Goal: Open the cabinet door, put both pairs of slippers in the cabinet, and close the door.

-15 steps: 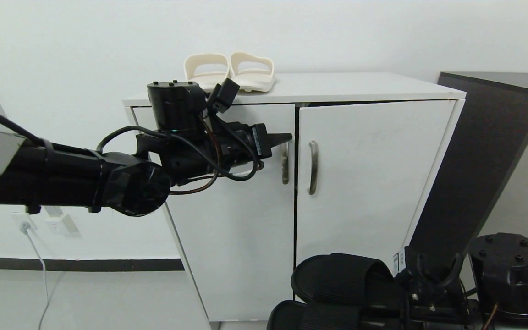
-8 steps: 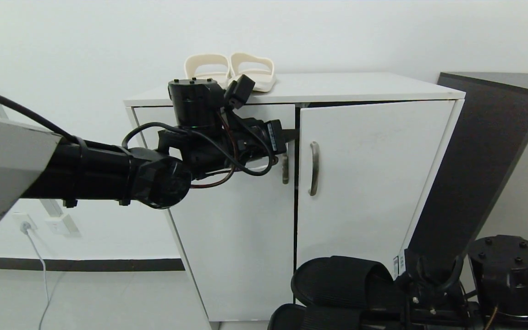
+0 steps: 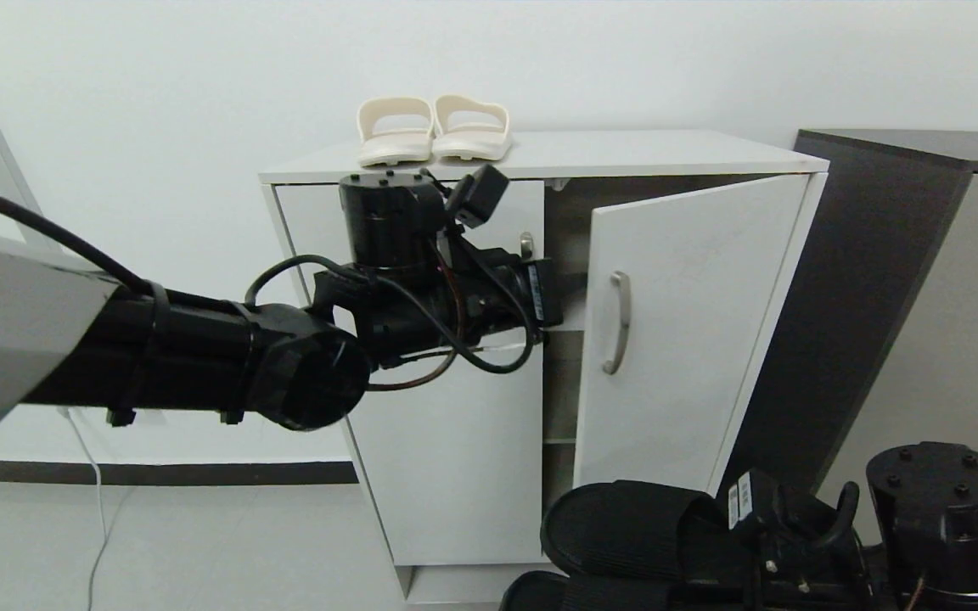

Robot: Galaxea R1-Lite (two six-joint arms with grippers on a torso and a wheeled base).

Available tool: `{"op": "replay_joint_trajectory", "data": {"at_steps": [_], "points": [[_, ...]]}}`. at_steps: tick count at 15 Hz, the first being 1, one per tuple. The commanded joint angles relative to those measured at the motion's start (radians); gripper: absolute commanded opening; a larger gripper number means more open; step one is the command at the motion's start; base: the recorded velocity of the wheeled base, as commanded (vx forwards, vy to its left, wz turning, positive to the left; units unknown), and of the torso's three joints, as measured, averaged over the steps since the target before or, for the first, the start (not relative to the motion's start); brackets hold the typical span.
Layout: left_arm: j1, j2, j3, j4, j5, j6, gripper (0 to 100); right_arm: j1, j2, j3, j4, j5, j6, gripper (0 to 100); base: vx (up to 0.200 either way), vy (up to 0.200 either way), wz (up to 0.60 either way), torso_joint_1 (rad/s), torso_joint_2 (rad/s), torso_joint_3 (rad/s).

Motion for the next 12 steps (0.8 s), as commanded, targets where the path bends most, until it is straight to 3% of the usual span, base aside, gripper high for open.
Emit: {"op": "replay_joint_trajectory", "data": {"at_steps": [1,3,6,9,12], "points": [[-0.046,-0.027,0.041,-0.030,0.040,0.004,0,0.013,-0.008,0.006,0.000,0.000,-0.001,0,-0.200,0.000,0.00,-0.002,0.00,0.007],[-0.050,-0.026,0.036,-0.036,0.060,0.004,0,0.024,-0.014,0.009,0.000,0.000,-0.002,0,-0.200,0.000,0.00,0.002,0.00,0.005],[-0.003,-0.049,0.054,-0.056,0.094,0.000,0,0.024,-0.014,0.009,-0.001,-0.001,-0.002,0,0.000,0.000,0.00,0.000,0.00,0.000],[0.059,-0.208,0.183,-0.056,0.106,0.000,0,0.019,-0.008,0.009,-0.003,-0.004,-0.001,0,0.000,0.000,0.00,0.000,0.00,0.000],[0.111,-0.526,0.442,-0.004,0.129,0.001,0,0.013,0.007,0.007,-0.015,-0.004,-0.001,0,0.000,0.000,0.00,0.000,0.00,0.000]]}}
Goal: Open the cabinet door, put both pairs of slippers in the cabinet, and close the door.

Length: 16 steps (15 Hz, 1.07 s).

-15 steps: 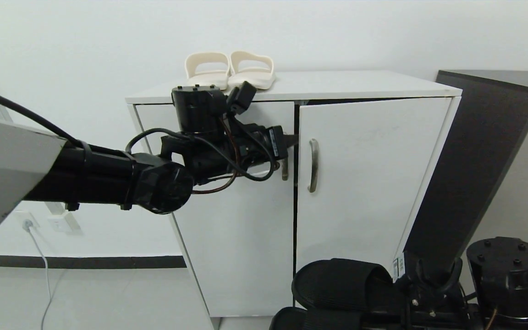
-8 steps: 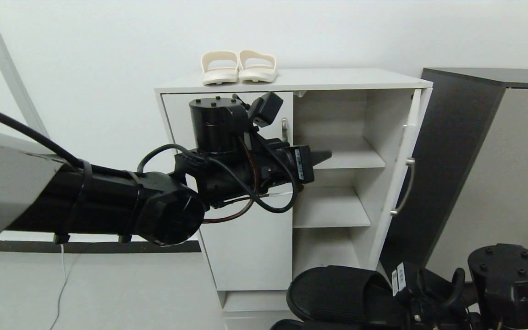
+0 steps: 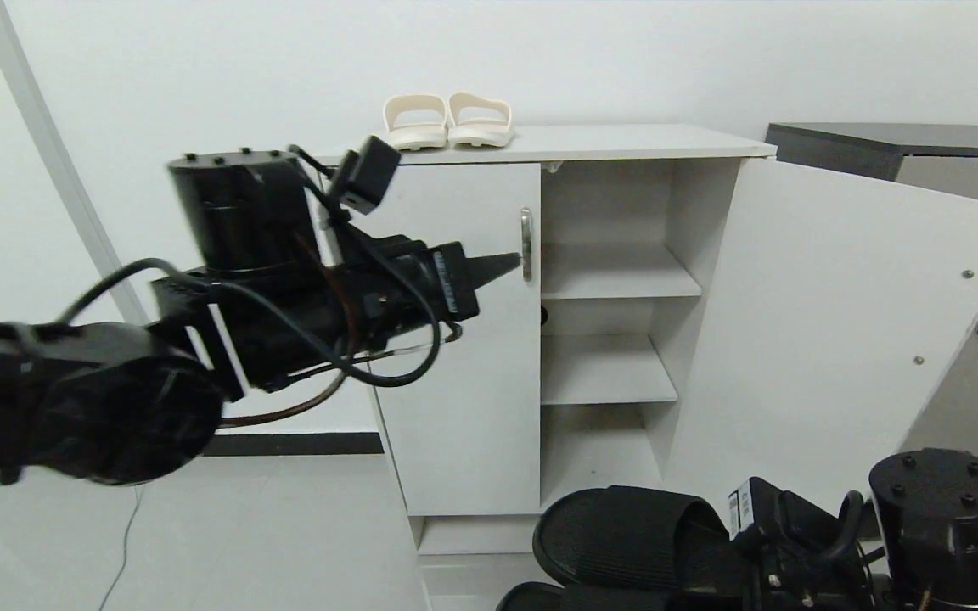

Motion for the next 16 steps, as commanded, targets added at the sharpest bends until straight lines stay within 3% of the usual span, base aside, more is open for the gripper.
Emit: {"op": "replay_joint_trajectory", "data": {"at_steps": [1,4,5,6,7,8,9,12,13,14,16], "points": [[0.048,-0.357,0.242,0.091,0.051,0.003,0,-0.005,0.007,0.000,-0.005,0.001,-0.001,0,0.000,0.000,0.00,0.000,0.00,0.000],[0.048,-0.663,0.340,0.399,0.229,0.018,0,-0.009,0.021,0.000,-0.006,0.002,-0.001,0,0.000,0.000,0.00,0.000,0.00,0.000],[0.048,-0.752,0.363,0.502,0.266,0.056,0,-0.009,0.024,0.000,-0.015,0.002,-0.001,0,0.000,0.000,0.00,0.000,0.00,0.000],[0.051,-0.866,0.414,0.586,0.337,0.105,0,-0.009,0.034,0.001,-0.019,0.001,0.001,0,0.000,0.000,0.00,0.000,0.00,0.000],[0.058,-0.965,0.473,0.635,0.415,0.131,0,-0.011,0.041,0.000,-0.023,0.001,-0.001,0,0.000,0.000,0.00,0.000,0.00,0.000],[0.123,-1.065,0.555,0.666,0.462,0.165,0,-0.011,0.052,-0.005,-0.031,-0.003,0.002,0,0.000,0.000,0.00,0.000,0.00,0.000],[0.202,-1.160,0.622,0.668,0.465,0.205,0,-0.031,0.073,-0.005,-0.046,-0.007,0.004,0,0.000,0.000,0.00,0.000,0.00,0.000],[0.308,-1.383,0.734,0.683,0.470,0.246,0,-0.069,0.130,0.000,-0.118,-0.013,0.006,0,0.000,0.000,0.00,0.000,0.00,0.000],[0.374,-1.518,0.811,0.732,0.468,0.305,0,-0.075,0.142,0.003,-0.146,-0.018,0.007,0,0.000,0.000,0.00,0.000,0.00,0.000],[0.391,-1.568,0.861,0.752,0.475,0.346,0,-0.075,0.144,0.001,-0.146,-0.022,0.007,0,0.000,0.000,0.00,0.000,0.00,0.000],[0.439,-1.564,0.960,0.652,0.545,0.351,0,-0.077,0.155,-0.009,-0.147,-0.029,0.012,0,0.000,0.000,0.00,0.000,0.00,0.000]]}}
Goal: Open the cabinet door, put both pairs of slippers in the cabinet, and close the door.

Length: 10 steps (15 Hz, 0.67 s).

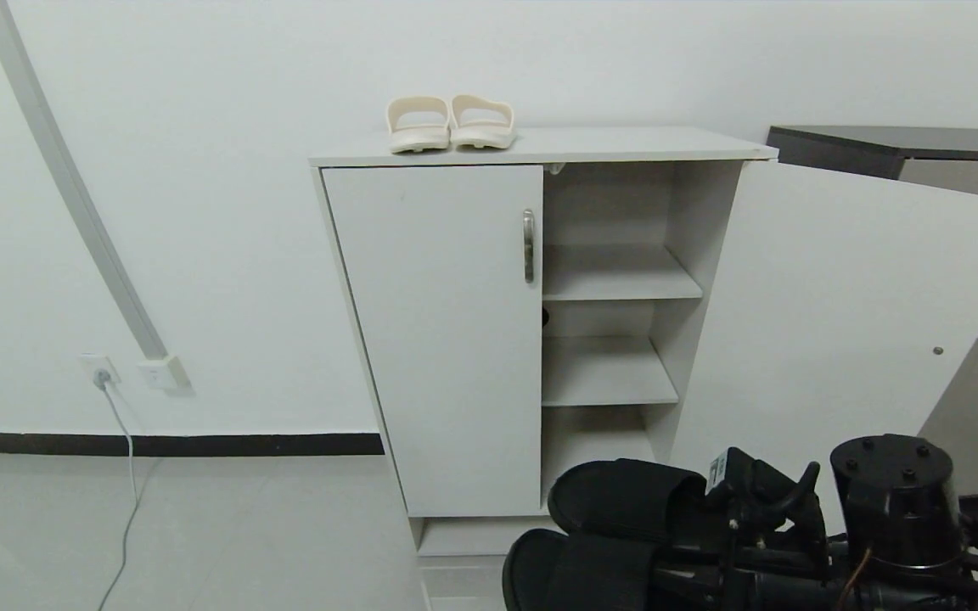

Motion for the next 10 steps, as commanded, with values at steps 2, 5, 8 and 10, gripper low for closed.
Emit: {"op": "replay_joint_trajectory", "data": {"at_steps": [2,5,8,10], "points": [[0.172,-0.173,0.141,-0.011,0.001,0.037,0,-0.005,0.032,-0.020,0.000,-0.047,0.013,0,0.000,0.000,0.00,0.000,0.00,0.000],[0.172,-0.201,0.144,0.005,-0.038,0.052,0,0.001,0.072,-0.056,-0.022,-0.111,0.067,0,0.000,0.000,0.00,0.000,0.00,0.000],[0.170,-0.200,0.147,-0.001,-0.238,0.157,0,0.002,0.119,-0.086,-0.059,-0.148,0.101,0,0.000,0.000,0.00,0.000,0.00,0.000],[0.170,-0.200,0.147,-0.001,-0.238,0.164,0,0.007,0.147,-0.105,-0.065,-0.205,0.110,0,0.000,0.000,0.00,0.000,0.00,0.000]]}}
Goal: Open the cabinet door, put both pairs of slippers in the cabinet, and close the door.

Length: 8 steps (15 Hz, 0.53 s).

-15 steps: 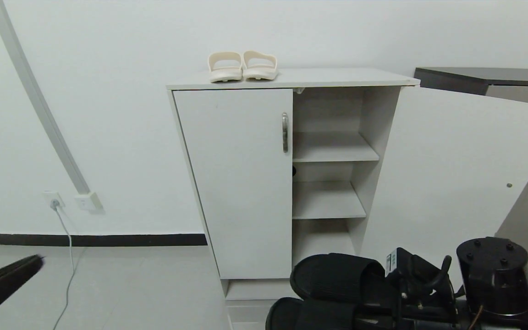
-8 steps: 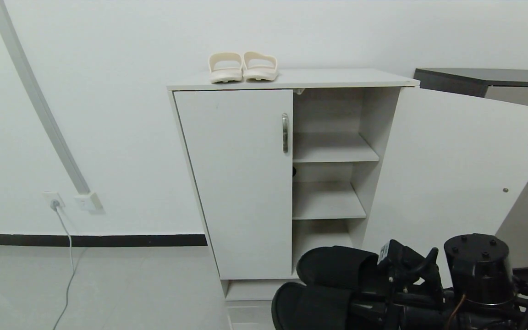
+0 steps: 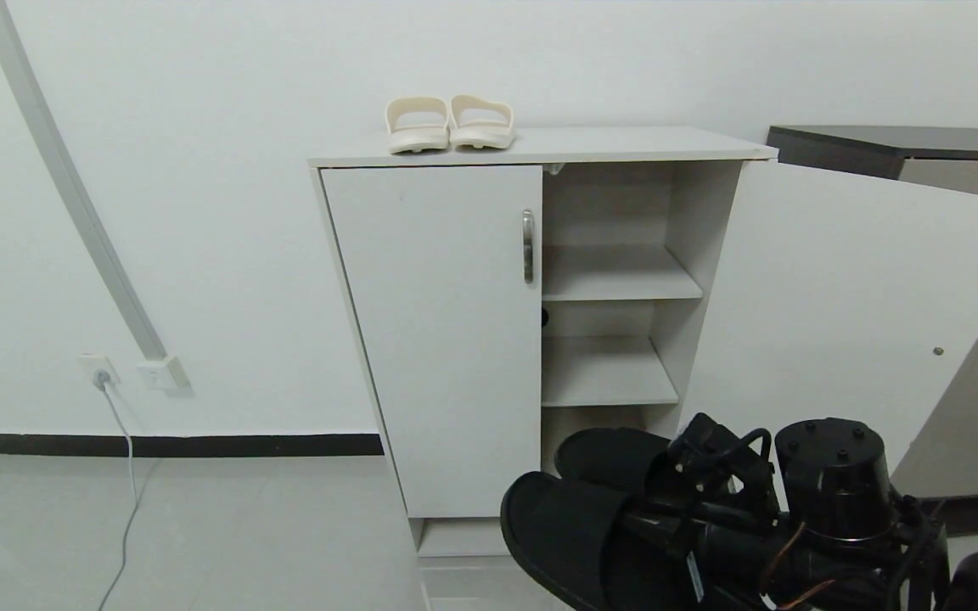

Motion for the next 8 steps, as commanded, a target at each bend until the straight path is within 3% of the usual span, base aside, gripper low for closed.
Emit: {"op": "replay_joint_trajectory", "data": {"at_steps": [1,3,6,8], "points": [[0.001,-0.001,0.000,0.001,0.006,-0.021,0,0.032,0.077,-0.030,-0.050,-0.076,0.062,0,0.000,0.000,0.00,0.000,0.00,0.000],[0.001,-0.001,0.000,0.001,0.009,-0.037,0,0.084,0.195,-0.118,-0.127,-0.311,0.162,0,0.000,0.000,0.00,0.000,0.00,0.000],[0.001,-0.001,0.000,0.003,0.010,-0.044,0,0.130,0.341,-0.251,-0.180,-0.501,0.178,0,0.000,0.000,0.00,0.000,0.00,0.000],[0.001,-0.001,0.000,0.003,0.030,-0.076,0,0.162,0.422,-0.329,-0.239,-0.653,0.192,0,0.000,0.000,0.00,0.000,0.00,0.000]]}}
